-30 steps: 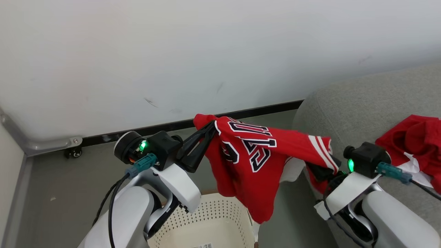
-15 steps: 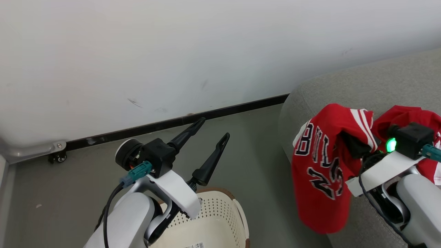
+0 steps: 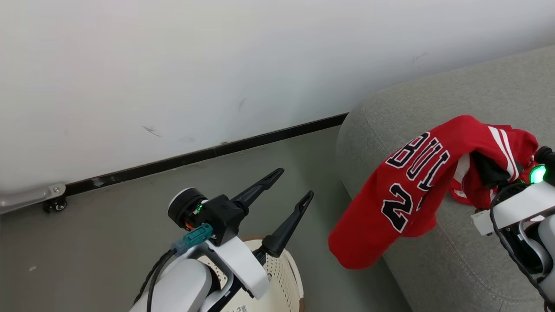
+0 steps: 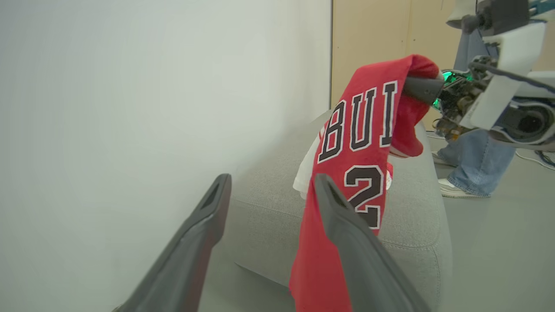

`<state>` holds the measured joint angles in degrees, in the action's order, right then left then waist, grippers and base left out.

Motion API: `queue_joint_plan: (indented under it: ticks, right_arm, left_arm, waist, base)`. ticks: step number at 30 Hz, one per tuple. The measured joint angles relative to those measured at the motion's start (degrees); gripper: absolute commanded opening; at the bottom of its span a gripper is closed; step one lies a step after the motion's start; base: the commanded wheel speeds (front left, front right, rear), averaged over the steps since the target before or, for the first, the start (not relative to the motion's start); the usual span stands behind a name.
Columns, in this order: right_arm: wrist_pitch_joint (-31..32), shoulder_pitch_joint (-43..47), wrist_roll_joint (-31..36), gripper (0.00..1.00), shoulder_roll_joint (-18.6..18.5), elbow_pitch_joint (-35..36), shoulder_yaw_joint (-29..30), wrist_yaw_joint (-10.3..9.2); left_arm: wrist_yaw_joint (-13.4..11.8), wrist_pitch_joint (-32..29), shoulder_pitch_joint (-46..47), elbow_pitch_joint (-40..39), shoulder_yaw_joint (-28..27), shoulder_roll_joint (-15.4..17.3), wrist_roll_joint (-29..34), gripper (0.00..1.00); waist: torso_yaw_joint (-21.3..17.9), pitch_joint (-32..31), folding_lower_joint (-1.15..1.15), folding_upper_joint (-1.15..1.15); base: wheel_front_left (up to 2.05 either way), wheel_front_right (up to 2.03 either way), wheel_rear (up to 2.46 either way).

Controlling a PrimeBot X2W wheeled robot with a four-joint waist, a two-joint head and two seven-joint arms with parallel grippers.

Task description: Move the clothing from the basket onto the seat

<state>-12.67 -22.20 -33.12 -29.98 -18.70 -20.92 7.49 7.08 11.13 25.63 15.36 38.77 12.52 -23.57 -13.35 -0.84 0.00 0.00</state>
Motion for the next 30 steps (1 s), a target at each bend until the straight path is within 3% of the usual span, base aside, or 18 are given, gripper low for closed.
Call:
queue_joint_plan:
  ticks: [15, 30]
  right_arm:
    - [1.2, 3.2, 0.9, 0.00, -1.4, 2.5, 4.4, 0.00]
    - [3.4, 5.7, 1.0, 0.00, -1.9, 5.3, 7.0, 0.00]
  left_arm:
    - [0.0, 0.5, -1.3, -3.1, 6.6, 0.5, -1.0, 1.00]
    - [0.0, 1.0, -2.1, -4.2, 7.7, 1.2, -1.7, 1.00]
  waist:
    - [-3.5, 0.3, 0.00, 0.00]
    - [-7.0, 0.7, 0.00, 0.00]
  base:
    - [0.00, 0.00, 0.00]
    - [0.00, 0.00, 0.00]
